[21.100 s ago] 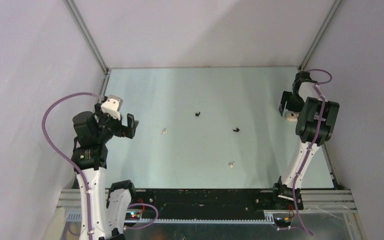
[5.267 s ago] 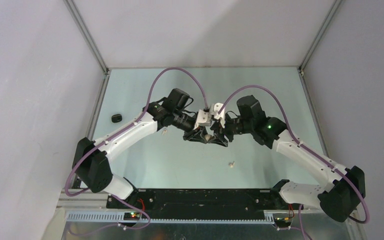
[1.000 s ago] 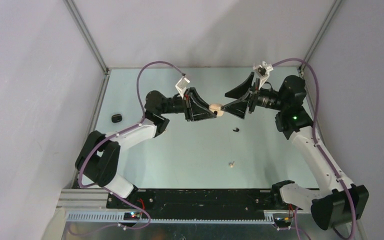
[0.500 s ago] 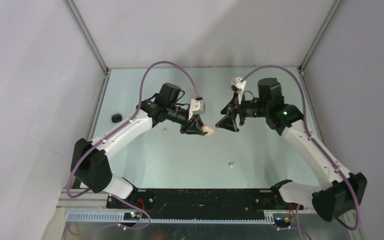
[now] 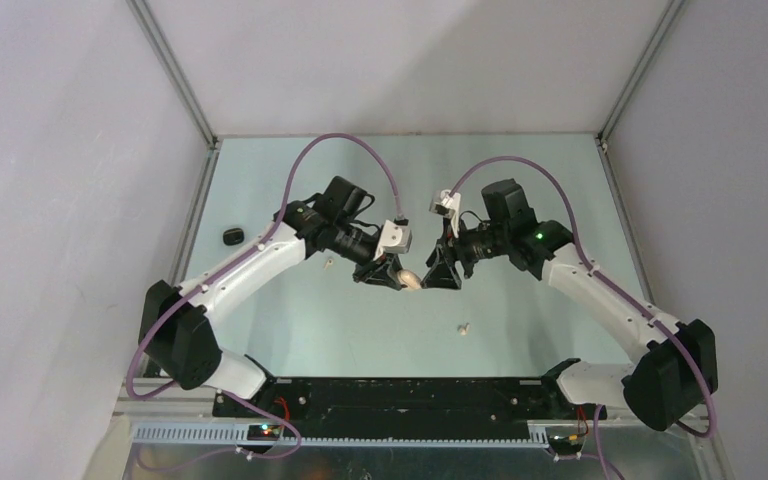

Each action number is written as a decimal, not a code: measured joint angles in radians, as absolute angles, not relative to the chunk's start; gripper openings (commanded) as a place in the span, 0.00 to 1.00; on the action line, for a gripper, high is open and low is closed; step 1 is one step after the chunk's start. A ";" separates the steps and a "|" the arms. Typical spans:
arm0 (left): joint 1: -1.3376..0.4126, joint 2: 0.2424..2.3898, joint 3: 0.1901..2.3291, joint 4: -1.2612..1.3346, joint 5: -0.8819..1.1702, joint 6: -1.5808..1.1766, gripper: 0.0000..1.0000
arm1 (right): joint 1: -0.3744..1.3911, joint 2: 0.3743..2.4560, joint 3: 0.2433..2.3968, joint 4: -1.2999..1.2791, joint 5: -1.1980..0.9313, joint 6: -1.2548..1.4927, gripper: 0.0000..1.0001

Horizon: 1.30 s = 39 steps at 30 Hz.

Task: Insert the wireless bluetooth earbuds into the charging case
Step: Pick up the charging case at the center of the board.

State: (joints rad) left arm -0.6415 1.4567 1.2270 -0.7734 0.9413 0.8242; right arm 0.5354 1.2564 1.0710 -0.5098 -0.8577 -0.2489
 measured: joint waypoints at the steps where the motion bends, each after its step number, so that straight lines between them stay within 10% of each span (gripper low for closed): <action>1: -0.642 1.457 1.227 -0.773 0.942 0.823 0.04 | 0.536 1.255 1.052 -0.495 -0.857 -0.239 0.64; 39: -0.665 1.489 1.241 -0.765 1.019 0.757 0.03 | 0.641 1.225 1.012 -0.410 -0.870 -0.268 0.36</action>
